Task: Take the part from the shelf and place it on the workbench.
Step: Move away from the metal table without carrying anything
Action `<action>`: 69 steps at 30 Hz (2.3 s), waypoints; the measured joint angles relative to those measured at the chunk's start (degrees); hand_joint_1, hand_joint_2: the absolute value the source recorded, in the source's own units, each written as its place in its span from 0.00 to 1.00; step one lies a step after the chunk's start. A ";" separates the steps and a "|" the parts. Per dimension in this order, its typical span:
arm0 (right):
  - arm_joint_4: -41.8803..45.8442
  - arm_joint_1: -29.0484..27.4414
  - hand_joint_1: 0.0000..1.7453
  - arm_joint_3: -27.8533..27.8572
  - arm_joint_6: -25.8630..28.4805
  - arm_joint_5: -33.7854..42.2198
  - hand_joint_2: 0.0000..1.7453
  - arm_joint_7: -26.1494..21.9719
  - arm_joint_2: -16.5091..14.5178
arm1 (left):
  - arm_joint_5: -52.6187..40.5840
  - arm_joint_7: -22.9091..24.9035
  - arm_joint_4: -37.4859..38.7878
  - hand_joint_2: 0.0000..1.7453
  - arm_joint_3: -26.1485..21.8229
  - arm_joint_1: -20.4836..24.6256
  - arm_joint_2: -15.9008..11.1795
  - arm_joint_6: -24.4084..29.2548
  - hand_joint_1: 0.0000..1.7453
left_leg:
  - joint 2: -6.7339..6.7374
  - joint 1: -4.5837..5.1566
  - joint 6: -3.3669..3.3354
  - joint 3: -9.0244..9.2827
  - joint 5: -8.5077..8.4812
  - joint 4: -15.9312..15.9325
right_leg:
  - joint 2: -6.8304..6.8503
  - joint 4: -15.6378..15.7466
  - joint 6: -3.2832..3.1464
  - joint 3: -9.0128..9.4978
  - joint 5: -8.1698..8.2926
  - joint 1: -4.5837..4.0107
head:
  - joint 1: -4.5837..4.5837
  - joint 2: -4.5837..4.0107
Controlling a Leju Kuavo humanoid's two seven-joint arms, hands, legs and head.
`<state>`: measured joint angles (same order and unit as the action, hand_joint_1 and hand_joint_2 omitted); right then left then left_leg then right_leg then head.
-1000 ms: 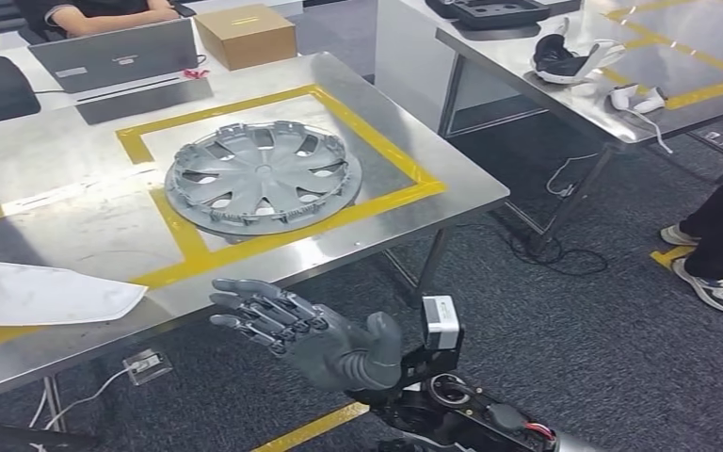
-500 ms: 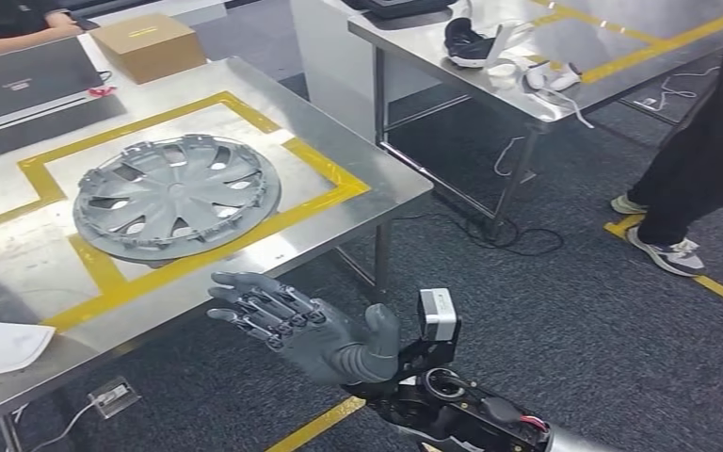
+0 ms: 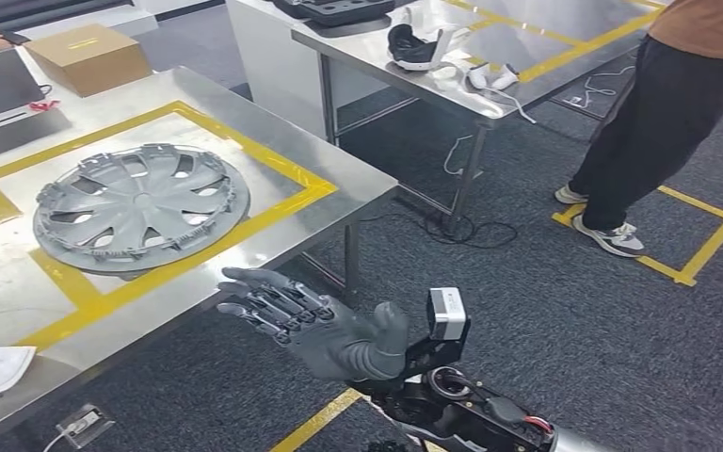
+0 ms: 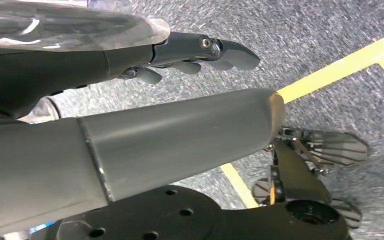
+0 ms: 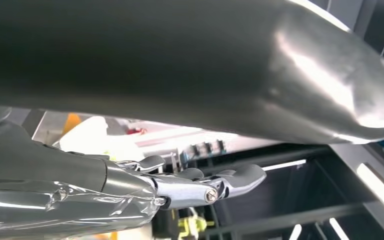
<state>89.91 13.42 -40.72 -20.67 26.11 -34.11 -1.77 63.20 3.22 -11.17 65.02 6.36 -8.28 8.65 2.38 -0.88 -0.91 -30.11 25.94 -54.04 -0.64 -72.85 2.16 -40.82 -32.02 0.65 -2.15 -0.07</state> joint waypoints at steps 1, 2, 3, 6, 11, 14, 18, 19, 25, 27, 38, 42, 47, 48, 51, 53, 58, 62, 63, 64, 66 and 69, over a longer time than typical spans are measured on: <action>-0.01 -0.05 0.00 0.04 -0.06 0.00 0.00 0.00 0.00 | 0.05 0.02 0.00 0.00 0.00 -0.02 0.02 -0.01 0.00 | 0.56 -0.01 0.06 0.09 0.08 -0.02 | 0.19 0.61 0.04 0.63 0.73 0.00 | -0.27 0.00; -0.01 -0.06 0.00 0.08 -0.11 0.00 0.00 0.01 0.00 | 0.11 0.03 0.00 0.00 0.00 0.00 0.06 -0.01 0.00 | 1.10 -0.02 0.18 0.29 0.21 -0.03 | 0.53 3.58 -0.03 2.41 2.41 -0.02 | -0.60 0.00; -0.01 -0.02 0.00 0.12 -0.16 -0.01 0.00 0.01 0.00 | 0.19 0.03 0.00 0.00 0.00 0.02 0.10 -0.01 0.00 | 1.60 -0.02 0.36 0.56 0.38 -0.04 | 1.44 7.99 -0.24 4.82 4.27 -0.09 | -0.95 0.00; -0.01 0.25 0.00 0.32 -0.25 -0.01 0.00 -0.01 0.00 | 0.33 0.02 0.00 0.00 -0.02 0.05 0.16 -0.02 0.00 | 2.97 0.43 1.16 1.02 0.87 -0.24 | 4.45 16.69 -1.35 9.51 6.46 -0.86 | -1.50 0.00; 0.01 0.45 0.00 0.45 -0.27 0.00 0.00 -0.03 -0.03 | 0.36 -0.03 0.00 0.00 -0.02 0.42 0.17 -0.02 0.00 | 1.62 0.32 2.52 0.00 3.48 -3.66 | 1.94 17.64 -2.95 9.85 6.92 -0.54 | -0.60 0.00; -0.01 0.49 0.00 0.48 0.02 -0.09 0.00 -0.10 -0.03 | 0.43 -0.01 0.00 0.00 -0.02 0.26 0.19 -0.04 0.00 | -1.74 0.11 2.96 -5.94 8.35 -14.99 | 0.20 17.75 -3.37 9.59 7.17 -0.37 | 0.60 0.00; -0.01 -0.06 0.00 1.69 4.80 -2.86 0.00 -0.14 0.29 | 0.64 0.12 0.00 0.00 -0.02 -0.09 0.09 -0.04 0.00 | -2.58 -0.10 2.80 -5.26 3.28 -10.90 | -2.81 17.72 -3.27 9.65 7.30 -0.30 | 1.75 0.00; -0.01 -0.26 0.00 2.34 6.62 -3.88 0.00 0.02 0.56 | 0.73 0.13 0.00 0.00 -0.02 -0.08 0.05 -0.06 0.00 | -3.63 -0.23 2.68 -3.42 1.41 -6.59 | -3.42 17.68 -3.08 9.62 7.32 -0.36 | 2.07 0.00; -2.61 -2.94 0.00 7.75 16.07 -8.80 0.00 1.54 3.56 | 0.96 0.14 0.00 0.00 -0.03 0.12 0.14 -0.10 0.00 | -3.65 -0.18 0.93 -0.71 -0.58 -0.24 | -4.53 17.09 -1.08 8.52 6.92 -0.27 | 2.00 0.00; -4.96 -3.73 0.00 9.95 17.81 -9.48 0.00 1.42 4.62 | 0.79 0.13 0.00 0.00 -0.04 0.02 0.14 -0.14 0.00 | -2.49 -0.16 0.17 -0.64 -0.69 0.03 | -2.05 12.07 -0.62 6.15 4.05 -0.21 | 1.11 0.00; -34.69 -3.89 0.00 16.03 26.74 -13.84 0.00 2.23 7.08 | 0.60 0.33 0.00 0.00 -0.04 -0.08 0.15 -0.63 0.00 | 3.34 0.96 0.76 0.37 0.37 -0.13 | 4.32 17.84 -2.13 9.95 6.50 -1.26 | -1.13 0.00; -44.77 -3.18 0.00 16.18 26.69 -14.17 0.00 3.73 7.05 | 0.60 0.33 0.00 0.00 -0.06 0.12 0.07 -0.69 0.00 | 0.28 0.66 2.04 -1.19 3.60 -4.60 | 1.89 18.51 -3.03 10.26 7.17 -0.44 | -0.31 0.00; -54.03 -2.68 0.00 16.17 26.26 -14.07 0.00 4.61 6.70 | 0.60 0.32 0.00 0.00 -0.05 -0.21 0.03 -0.72 0.00 | -2.00 0.38 2.54 -8.01 6.72 -16.55 | -1.50 18.50 -3.27 9.97 7.36 -0.33 | 1.31 0.00; -55.27 -2.64 0.00 16.17 26.21 -14.04 0.00 4.72 6.67 | 0.60 0.32 0.00 0.00 -0.05 -0.22 -0.01 -0.72 0.00 | -2.22 0.37 2.42 -6.76 4.58 -13.47 | -2.24 18.49 -3.23 10.05 7.38 -0.31 | 1.58 0.00; -58.43 -2.15 0.00 16.18 26.66 -14.85 0.00 6.87 6.51 | 0.58 0.32 0.00 0.00 -0.06 -0.12 -0.18 -0.74 0.00 | -4.69 0.24 1.81 -1.69 -0.45 -2.09 | -4.28 18.32 -2.73 9.98 7.35 -0.42 | 2.29 0.00; -60.86 -2.18 0.00 16.12 26.84 -16.51 0.00 12.36 6.43 | 0.52 0.30 0.00 0.00 -0.07 0.04 -0.20 -0.91 0.00 | -4.92 0.35 1.32 -0.78 -0.59 -0.12 | -5.33 18.35 -2.06 9.75 7.31 -0.43 | 2.37 0.00; -67.27 -5.95 0.00 15.40 21.86 -17.84 0.00 28.46 6.20 | 0.40 0.28 0.00 0.00 -0.07 0.13 -0.05 -1.69 0.00 | -2.32 0.09 -0.30 0.02 -0.71 0.67 | -1.49 10.79 -0.68 6.19 2.45 -0.33 | 1.07 0.00; -70.87 -9.20 0.00 14.96 20.46 -16.14 0.00 33.31 5.64 | 0.39 0.50 0.02 0.00 -0.07 -0.19 -0.12 -1.81 0.00 | -0.05 0.25 -0.39 0.34 -0.21 0.61 | 0.11 1.07 0.00 1.71 -0.90 0.21 | -0.04 0.00; -71.54 -9.69 0.00 14.93 20.51 -15.66 0.00 33.13 5.55 | 0.37 0.55 0.02 0.00 -0.07 -0.20 -0.10 -1.81 0.00 | 0.59 0.22 -0.19 0.59 -0.01 0.61 | 0.45 3.83 0.04 3.15 0.85 0.31 | -0.41 0.00; -72.06 -9.94 0.00 14.92 20.58 -15.33 0.00 32.68 5.43 | 0.34 0.57 0.02 0.00 -0.07 -0.20 -0.08 -1.81 0.00 | 1.27 0.22 0.07 0.92 0.22 0.60 | 1.38 8.06 0.01 5.39 3.00 0.37 | -0.80 0.00; -72.86 -9.82 0.00 14.91 20.78 -15.09 0.00 31.67 5.12 | 0.21 0.58 0.02 0.00 -0.07 -0.15 -0.10 -1.80 0.00 | 2.58 0.50 0.71 1.53 0.77 0.49 | 3.52 15.46 -0.33 9.30 5.66 0.13 | -1.36 0.00; -73.71 -9.46 0.00 14.85 21.21 -15.44 0.00 30.42 4.67 | -0.04 0.48 0.02 0.00 -0.07 0.13 -0.14 -1.79 0.00 | 4.32 0.81 1.45 2.05 1.07 0.50 | 3.11 17.53 -1.43 10.41 6.10 -0.20 | -0.64 0.00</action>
<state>16.20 3.96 -25.87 0.54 10.68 -3.69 2.90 63.16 3.70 -11.15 64.96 6.49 -8.42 6.86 6.70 -0.07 0.54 -28.06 27.01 -53.54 2.47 -55.32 0.72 -30.41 -25.91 0.44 -2.79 -0.07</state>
